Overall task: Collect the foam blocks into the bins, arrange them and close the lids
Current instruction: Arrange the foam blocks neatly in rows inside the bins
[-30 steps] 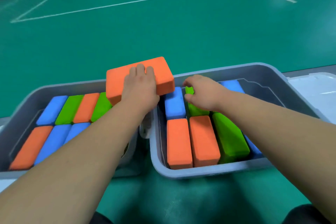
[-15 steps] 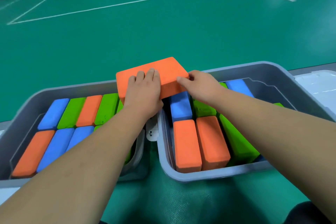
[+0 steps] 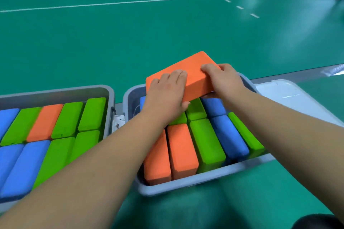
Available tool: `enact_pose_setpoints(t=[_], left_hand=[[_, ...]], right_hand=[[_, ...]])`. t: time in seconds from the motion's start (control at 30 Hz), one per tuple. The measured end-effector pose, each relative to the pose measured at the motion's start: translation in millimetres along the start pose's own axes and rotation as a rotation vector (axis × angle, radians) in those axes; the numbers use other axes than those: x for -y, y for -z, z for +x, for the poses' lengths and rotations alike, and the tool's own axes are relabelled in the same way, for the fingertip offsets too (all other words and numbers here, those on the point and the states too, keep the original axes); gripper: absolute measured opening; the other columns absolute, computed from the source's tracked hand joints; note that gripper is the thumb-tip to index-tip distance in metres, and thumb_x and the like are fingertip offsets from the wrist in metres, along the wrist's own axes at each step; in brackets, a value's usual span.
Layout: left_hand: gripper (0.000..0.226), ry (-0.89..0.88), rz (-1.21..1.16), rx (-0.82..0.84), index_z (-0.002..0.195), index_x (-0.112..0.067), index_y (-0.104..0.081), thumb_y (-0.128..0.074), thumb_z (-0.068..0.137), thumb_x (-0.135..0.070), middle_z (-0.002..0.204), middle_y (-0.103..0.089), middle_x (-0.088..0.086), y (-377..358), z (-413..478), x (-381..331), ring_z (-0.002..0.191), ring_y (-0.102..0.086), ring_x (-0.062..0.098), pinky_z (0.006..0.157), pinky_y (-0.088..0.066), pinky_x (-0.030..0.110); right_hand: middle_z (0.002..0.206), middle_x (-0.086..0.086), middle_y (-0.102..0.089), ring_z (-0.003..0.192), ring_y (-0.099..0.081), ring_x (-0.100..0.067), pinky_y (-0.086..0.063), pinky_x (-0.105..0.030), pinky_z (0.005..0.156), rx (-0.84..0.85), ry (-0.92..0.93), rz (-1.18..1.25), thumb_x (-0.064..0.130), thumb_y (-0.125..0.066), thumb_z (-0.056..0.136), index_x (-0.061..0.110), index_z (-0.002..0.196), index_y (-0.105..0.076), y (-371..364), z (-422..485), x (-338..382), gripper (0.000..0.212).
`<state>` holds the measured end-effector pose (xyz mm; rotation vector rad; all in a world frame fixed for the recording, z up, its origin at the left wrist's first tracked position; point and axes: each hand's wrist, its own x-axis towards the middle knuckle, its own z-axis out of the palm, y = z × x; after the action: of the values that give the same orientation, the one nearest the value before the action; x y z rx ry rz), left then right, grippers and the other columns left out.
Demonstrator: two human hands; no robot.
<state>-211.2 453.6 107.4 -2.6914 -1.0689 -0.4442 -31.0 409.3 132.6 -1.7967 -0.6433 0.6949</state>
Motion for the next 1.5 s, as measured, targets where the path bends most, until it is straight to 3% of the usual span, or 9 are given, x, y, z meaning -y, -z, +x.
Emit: enact_pose_setpoints(t=[0.2,0.33,0.5,0.7,1.03,1.13,1.23,1.4,1.5], left_hand=[[0.069,0.052,-0.067,-0.01,0.133,-0.007,-0.048,-0.07,0.079,-0.044,0.13,-0.052,0.012,-19,23,-53,0.112,-0.055,0.034,0.09,-0.046,0.045],[0.047,0.084,-0.104,0.045,0.114,-0.011,-0.05,-0.066,0.08,-0.04,0.114,-0.052,0.011,-37,22,-76,0.101,-0.055,0.033,0.078,-0.045,0.044],[0.063,-0.14,-0.222,0.321,0.144,-0.02,-0.051,-0.058,0.094,-0.057,0.15,-0.048,0.006,-61,22,-86,0.135,-0.047,0.031,0.11,-0.042,0.045],[0.088,-0.245,-0.171,0.541,0.164,-0.03,-0.024,-0.048,0.093,-0.076,0.173,-0.015,-0.003,-73,8,-90,0.157,-0.019,0.027,0.126,-0.023,0.044],[0.089,-0.221,-0.157,0.612,0.166,-0.029,-0.014,-0.045,0.095,-0.074,0.175,-0.007,-0.004,-72,4,-86,0.16,-0.008,0.027,0.128,-0.017,0.046],[0.088,-0.211,-0.169,0.625,0.166,-0.03,-0.014,-0.044,0.096,-0.074,0.175,-0.005,-0.005,-73,4,-84,0.16,-0.007,0.026,0.127,-0.019,0.048],[0.087,-0.2,-0.174,0.617,0.166,-0.03,-0.015,-0.045,0.096,-0.073,0.175,-0.006,-0.005,-73,3,-85,0.16,-0.007,0.026,0.127,-0.02,0.048],[0.087,-0.203,-0.177,0.618,0.166,-0.03,-0.015,-0.045,0.097,-0.073,0.175,-0.006,-0.005,-71,3,-84,0.16,-0.008,0.026,0.127,-0.019,0.048],[0.086,-0.211,-0.19,0.631,0.166,-0.03,-0.016,-0.047,0.097,-0.071,0.175,-0.006,-0.005,-72,5,-82,0.16,-0.008,0.025,0.128,-0.019,0.047]], right_hand=[[0.13,-0.007,-0.063,0.12,-0.06,-0.028,-0.049,-0.044,0.104,-0.399,0.147,-0.178,0.061,-0.057,0.074,0.017,0.139,-0.055,69,21,1,0.078],[0.132,-0.005,-0.055,0.119,-0.054,-0.022,-0.037,-0.03,0.1,-0.529,0.284,-0.245,0.056,-0.058,0.079,0.018,0.141,-0.052,106,26,-3,0.073],[0.128,-0.006,-0.049,0.104,-0.05,-0.017,-0.042,-0.033,0.102,-0.535,0.459,-0.431,0.055,-0.059,0.082,0.016,0.138,-0.053,129,25,-13,0.069],[0.141,-0.009,-0.042,0.126,-0.046,-0.024,-0.039,-0.041,0.111,-0.33,0.584,-0.618,0.05,-0.063,0.09,0.016,0.15,-0.04,132,22,-39,0.072],[0.131,-0.005,-0.049,0.107,-0.055,-0.023,-0.046,-0.039,0.096,-0.238,0.57,-0.663,0.049,-0.073,0.086,0.025,0.127,-0.051,121,30,-39,0.053],[0.145,-0.012,-0.056,0.124,-0.056,-0.03,-0.044,-0.04,0.103,0.126,0.31,-1.033,0.047,-0.061,0.096,0.021,0.14,-0.057,114,32,-46,0.052],[0.173,-0.007,-0.006,0.149,-0.034,-0.032,-0.031,-0.04,0.118,0.546,-0.033,-1.414,0.034,-0.05,0.101,0.031,0.165,-0.014,101,22,-59,0.074],[0.156,-0.011,-0.045,0.138,-0.047,-0.032,-0.041,-0.039,0.112,0.456,0.122,-1.548,0.03,-0.047,0.103,0.021,0.154,-0.044,85,23,-50,0.052],[0.156,-0.01,-0.041,0.137,-0.049,-0.032,-0.044,-0.044,0.111,0.443,0.137,-1.535,0.029,-0.051,0.099,0.018,0.149,-0.05,81,23,-61,0.051]])
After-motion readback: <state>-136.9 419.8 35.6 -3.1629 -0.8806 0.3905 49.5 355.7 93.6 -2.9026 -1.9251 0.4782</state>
